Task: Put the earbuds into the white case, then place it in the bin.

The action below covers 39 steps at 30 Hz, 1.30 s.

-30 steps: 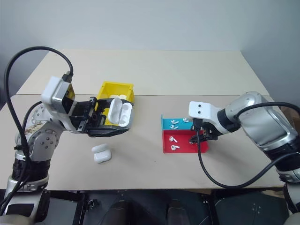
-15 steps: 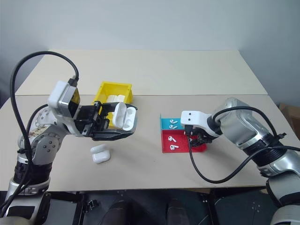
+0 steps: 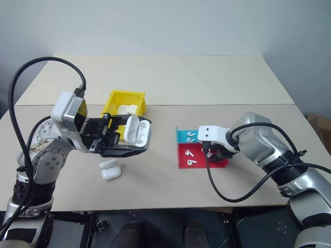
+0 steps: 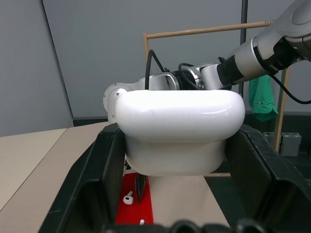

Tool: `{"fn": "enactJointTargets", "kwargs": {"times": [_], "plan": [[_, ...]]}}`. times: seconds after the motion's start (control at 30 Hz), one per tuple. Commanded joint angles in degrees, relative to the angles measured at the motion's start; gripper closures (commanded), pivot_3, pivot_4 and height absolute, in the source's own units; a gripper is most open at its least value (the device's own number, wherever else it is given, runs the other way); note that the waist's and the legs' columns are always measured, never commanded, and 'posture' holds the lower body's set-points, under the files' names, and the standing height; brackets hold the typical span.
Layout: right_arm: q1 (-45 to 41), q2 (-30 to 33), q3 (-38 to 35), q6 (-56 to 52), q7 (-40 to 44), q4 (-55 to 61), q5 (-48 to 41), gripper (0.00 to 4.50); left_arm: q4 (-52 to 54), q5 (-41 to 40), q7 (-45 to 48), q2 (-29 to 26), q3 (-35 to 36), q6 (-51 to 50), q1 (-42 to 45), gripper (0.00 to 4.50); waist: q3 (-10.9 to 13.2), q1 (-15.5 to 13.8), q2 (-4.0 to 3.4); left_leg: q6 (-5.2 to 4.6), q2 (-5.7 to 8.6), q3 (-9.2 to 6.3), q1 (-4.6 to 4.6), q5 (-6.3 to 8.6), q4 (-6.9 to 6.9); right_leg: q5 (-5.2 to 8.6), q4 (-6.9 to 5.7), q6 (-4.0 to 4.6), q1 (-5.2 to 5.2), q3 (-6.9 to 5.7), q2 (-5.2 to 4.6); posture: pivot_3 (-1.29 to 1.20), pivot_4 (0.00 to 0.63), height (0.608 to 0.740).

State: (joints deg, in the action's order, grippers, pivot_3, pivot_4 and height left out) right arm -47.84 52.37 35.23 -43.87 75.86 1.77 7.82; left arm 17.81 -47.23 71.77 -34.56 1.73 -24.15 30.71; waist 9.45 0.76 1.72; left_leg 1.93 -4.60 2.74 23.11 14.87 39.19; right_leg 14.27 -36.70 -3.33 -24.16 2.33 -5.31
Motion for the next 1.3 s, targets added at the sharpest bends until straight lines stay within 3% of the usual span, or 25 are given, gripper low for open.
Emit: {"fn": "enactJointTargets", "kwargs": {"times": [0.03, 0.17, 0.37, 0.53, 0.6, 0.7, 0.8, 1.03, 1.3], "plan": [[1.75, -0.23, -0.93, 0.72, 0.29, 1.42, 0.23, 2.81, 1.95, -0.83, -0.46, -0.87, 1.6, -0.3, 0.1, 1.72, 0.0, -0.03, 0.0, 0.0, 0.0, 0.0, -0.01, 0.0, 0.0, 0.0, 0.0, 0.0, 0.01, 0.0, 0.0, 0.0, 0.15, 0.74], [2.33, -0.28, -1.42, 0.15, 0.56, 2.08, 0.37, 3.87, 1.76, -0.63, -0.58, -1.15, 1.41, -0.25, 0.26, 1.72, -0.01, -0.04, 0.0, 0.0, 0.0, 0.0, -0.08, 0.0, 0.0, 0.0, 0.0, 0.0, 0.08, 0.0, 0.0, 0.0, 0.15, 0.74], [2.56, 1.07, -7.89, -4.34, 1.16, 5.13, -3.51, 3.87, 1.21, -0.25, -0.69, -0.88, 0.86, -0.07, 0.82, 1.72, 0.0, -0.05, 0.0, 0.0, 0.0, 0.0, -0.03, 0.0, 0.0, 0.0, 0.0, 0.0, 0.03, 0.0, 0.0, 0.0, 0.15, 0.74], [1.04, 2.1, -24.79, -18.67, 3.03, 13.31, -17.88, 3.87, 0.29, -0.38, -0.43, -0.54, 0.62, -0.19, 1.69, 1.72, 0.03, -0.14, -0.05, 0.0, 0.0, -0.02, 0.05, 0.0, -0.01, 0.0, -0.02, 0.0, -0.04, -0.01, 0.0, 0.0, 0.15, 0.74], [1.16, 0.66, -35.86, -24.96, 2.25, 17.3, -25.21, 3.87, -0.57, -0.51, -0.73, -0.27, 0.36, -0.81, 2.66, 1.72, 0.03, -0.28, -0.05, -0.01, -0.01, -0.04, 0.06, 0.0, -0.02, 0.0, -0.01, 0.0, -0.02, -0.04, 0.0, 0.0, 0.15, 0.74], [3.06, -5.65, -50.79, -27.01, -3.75, 22.53, -31.87, 3.87, -1.63, 0.01, -1.5, -0.32, -0.36, -2.39, 4.38, 1.72, 0.02, -0.52, -0.04, -0.01, -0.02, -0.08, 0.02, 0.01, -0.02, 0.0, -0.01, 0.0, 0.05, -0.08, 0.01, 0.0, 0.15, 0.74], [4.37, -12.61, -59.43, -26.07, -10.57, 28.13, -36.39, 3.87, -2.7, -0.01, -2.79, -1.06, -1.82, -6.91, 7.29, 1.72, 0.0, -0.75, -0.02, -0.01, -0.02, -0.09, -0.02, 0.01, -0.01, 0.0, 0.0, 0.0, 0.1, -0.07, 0.02, 0.0, 0.15, 0.74], [2.08, -23.15, -60.74, -26.14, -23.87, 36.2, -46.92, 3.87, -5.55, 0.62, -4.46, 0.75, -4.26, -11.95, 13.14, 1.72, -0.01, -0.44, -0.08, 0.0, -0.02, -0.11, 0.05, 0.0, -0.02, -0.01, -0.3, -0.01, 0.01, -0.07, 0.03, 0.0, 0.15, 0.74], [3.18, -24.14, -53.01, -21.92, -30.92, 37.23, -51.59, 3.87, -6.78, 2.35, -3.45, 2.69, -4.83, -11.11, 14.71, 1.72, -0.02, -0.03, -0.09, -0.01, -0.02, -0.12, 0.06, 0.0, -0.03, 0.0, -0.29, 0.0, 0.02, -0.07, 0.03, 0.0, 0.15, 0.74]]}}
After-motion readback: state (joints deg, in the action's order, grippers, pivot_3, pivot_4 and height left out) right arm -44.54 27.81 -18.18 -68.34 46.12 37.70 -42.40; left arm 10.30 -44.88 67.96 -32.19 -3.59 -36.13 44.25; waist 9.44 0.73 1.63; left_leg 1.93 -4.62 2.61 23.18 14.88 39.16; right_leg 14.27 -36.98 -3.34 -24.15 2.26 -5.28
